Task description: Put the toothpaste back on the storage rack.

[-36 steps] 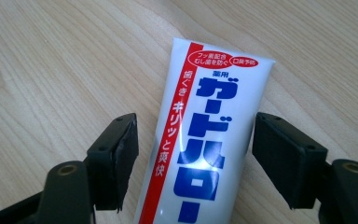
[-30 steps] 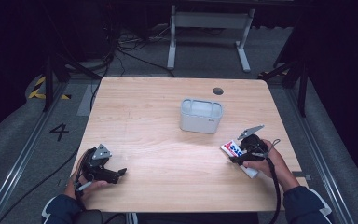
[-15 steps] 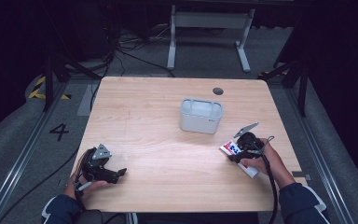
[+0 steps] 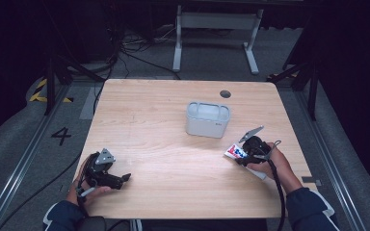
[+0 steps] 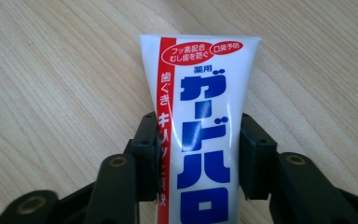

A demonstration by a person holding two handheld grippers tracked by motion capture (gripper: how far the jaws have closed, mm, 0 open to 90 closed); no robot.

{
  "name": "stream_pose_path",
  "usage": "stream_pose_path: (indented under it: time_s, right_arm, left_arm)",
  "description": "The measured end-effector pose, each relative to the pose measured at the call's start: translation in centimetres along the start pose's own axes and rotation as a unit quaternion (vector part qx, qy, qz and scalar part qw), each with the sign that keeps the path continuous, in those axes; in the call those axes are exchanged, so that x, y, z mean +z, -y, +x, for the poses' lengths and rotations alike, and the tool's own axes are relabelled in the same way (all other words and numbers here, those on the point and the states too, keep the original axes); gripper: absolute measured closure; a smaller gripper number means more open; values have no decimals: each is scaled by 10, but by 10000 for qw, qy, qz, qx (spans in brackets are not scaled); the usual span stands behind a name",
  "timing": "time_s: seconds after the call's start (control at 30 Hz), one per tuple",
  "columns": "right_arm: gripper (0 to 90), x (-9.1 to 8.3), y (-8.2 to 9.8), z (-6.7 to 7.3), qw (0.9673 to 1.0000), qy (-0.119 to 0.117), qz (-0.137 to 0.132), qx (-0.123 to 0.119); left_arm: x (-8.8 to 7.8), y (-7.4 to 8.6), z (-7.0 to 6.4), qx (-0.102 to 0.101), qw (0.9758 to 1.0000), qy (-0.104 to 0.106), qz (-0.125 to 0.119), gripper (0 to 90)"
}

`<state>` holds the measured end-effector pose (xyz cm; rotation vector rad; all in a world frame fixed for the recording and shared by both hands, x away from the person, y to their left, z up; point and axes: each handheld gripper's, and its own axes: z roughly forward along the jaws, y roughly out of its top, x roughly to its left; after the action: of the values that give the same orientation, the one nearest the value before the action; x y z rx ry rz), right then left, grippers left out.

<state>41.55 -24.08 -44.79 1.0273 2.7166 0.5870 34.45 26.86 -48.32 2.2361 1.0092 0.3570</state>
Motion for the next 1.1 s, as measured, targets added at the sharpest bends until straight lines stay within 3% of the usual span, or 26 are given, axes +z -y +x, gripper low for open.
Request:
stream_pose_path:
  time_s: [0.3,0.73,1.1]
  right_arm:
    - [646,-8,3,1,9999,-15,-97,-21]
    - [650,-33,10,-6,9981,4,-609,122]
    - [649,-48,11,-10,9915,-31,-1264,294]
  left_arm:
    - [0,0,0,2,10000,-3,1,5]
    - [0,0,0,2,10000,-3,2,5]
    - [0,0,0,2,10000,-3,3,5]
